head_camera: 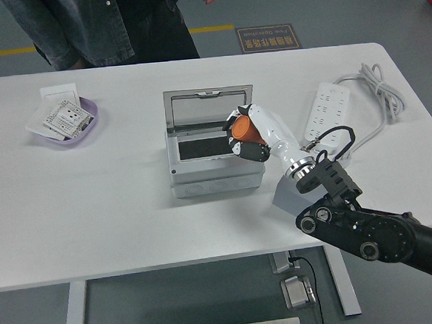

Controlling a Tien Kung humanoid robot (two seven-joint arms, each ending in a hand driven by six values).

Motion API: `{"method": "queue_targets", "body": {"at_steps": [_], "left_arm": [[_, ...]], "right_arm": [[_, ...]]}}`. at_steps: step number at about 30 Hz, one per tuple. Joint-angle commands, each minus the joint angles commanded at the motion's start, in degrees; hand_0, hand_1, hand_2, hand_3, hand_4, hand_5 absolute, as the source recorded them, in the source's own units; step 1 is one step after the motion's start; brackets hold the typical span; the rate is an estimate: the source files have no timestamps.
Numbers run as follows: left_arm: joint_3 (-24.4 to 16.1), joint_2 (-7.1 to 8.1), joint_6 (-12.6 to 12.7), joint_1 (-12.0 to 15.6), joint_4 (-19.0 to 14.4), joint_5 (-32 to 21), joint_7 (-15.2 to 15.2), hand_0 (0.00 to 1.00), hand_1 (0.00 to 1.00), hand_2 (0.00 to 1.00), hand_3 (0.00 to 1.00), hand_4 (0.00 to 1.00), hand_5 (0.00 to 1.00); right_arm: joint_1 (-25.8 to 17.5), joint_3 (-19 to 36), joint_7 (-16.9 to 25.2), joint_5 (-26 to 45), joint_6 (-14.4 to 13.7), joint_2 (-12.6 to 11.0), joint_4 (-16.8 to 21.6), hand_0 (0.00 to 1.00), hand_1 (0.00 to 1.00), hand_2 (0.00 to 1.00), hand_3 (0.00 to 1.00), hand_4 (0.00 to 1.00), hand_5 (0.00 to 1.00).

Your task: Pick up the cylinder from the cube,place it in the box,flap close box

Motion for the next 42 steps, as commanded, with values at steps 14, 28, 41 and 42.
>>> {"method": "queue_targets", "body": {"at_steps": [14,28,41,42], "left_arm": [[0.7,0.03,0.0,-0.3,0.0,-0.3,-0.1,0.652,0.703,0.607,0.599,0.623,0.205],[5.7,0.06,-0.1,-0.8,0.0,-4.6,-1.2,0.653,0.704,0.606,0.597,0.622,0.211],[8.1,0.03,-0.1,-1.2,0.0,-6.5,-1.7,0.653,0.705,0.606,0.596,0.620,0.208],[7.9,0.02,-0.1,-1.2,0.0,-6.3,-1.6,0.653,0.705,0.606,0.596,0.620,0.208]], "right_arm": [[14.8,-15.0,-0.7,4.2,2.6,4.4,-8.5,0.002,0.101,0.375,0.307,0.114,0.002],[16.8,-20.8,0.5,8.9,3.1,6.4,-13.5,0.002,0.121,0.386,0.326,0.130,0.002],[17.4,-19.5,1.6,8.3,6.8,6.8,-15.4,0.002,0.157,0.411,0.361,0.155,0.002],[17.4,-19.3,1.5,8.1,7.0,6.8,-15.3,0.002,0.157,0.411,0.361,0.155,0.002]]}}
